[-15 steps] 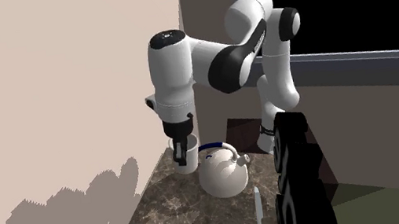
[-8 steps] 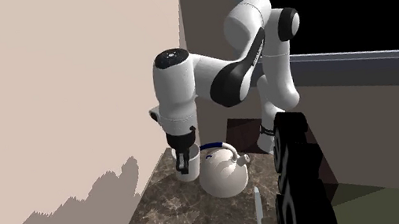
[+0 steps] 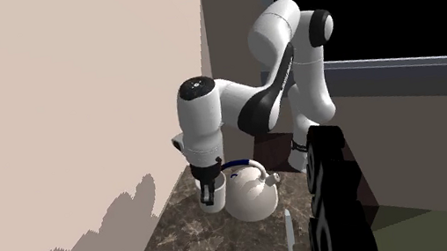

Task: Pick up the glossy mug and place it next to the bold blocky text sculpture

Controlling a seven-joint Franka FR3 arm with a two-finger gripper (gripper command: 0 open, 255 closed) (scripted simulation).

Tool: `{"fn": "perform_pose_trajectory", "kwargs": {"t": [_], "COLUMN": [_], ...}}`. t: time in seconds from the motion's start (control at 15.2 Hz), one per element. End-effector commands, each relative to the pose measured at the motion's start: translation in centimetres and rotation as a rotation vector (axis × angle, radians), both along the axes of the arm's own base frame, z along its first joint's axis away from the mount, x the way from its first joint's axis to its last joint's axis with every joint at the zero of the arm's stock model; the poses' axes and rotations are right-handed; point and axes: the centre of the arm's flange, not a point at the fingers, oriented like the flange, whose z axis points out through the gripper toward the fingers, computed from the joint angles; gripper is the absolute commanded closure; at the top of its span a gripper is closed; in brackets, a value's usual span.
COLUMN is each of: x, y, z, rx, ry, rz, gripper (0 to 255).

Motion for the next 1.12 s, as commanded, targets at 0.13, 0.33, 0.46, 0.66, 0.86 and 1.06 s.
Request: {"fn": "perform_pose_trajectory", "kwargs": {"t": [0.13,0.33,0.46,0.66,0.86,1.06], "x": [0.1,0.1,0.1,0.1,0.1,0.1], "y": [0.0,0.0,0.0,0.0,0.0,0.0], "z": [-2.0,-3.6,-4.7,-6.3,-7.9,-9.0], "rx": [0.001,0.001,0.001,0.001,0.001,0.001], "ry": [0.000,0.000,0.000,0.000,0.000,0.000], "rz": [0.000,0.000,0.000,0.000,0.000,0.000], "gripper": [255,255,255,255,255,255]}}
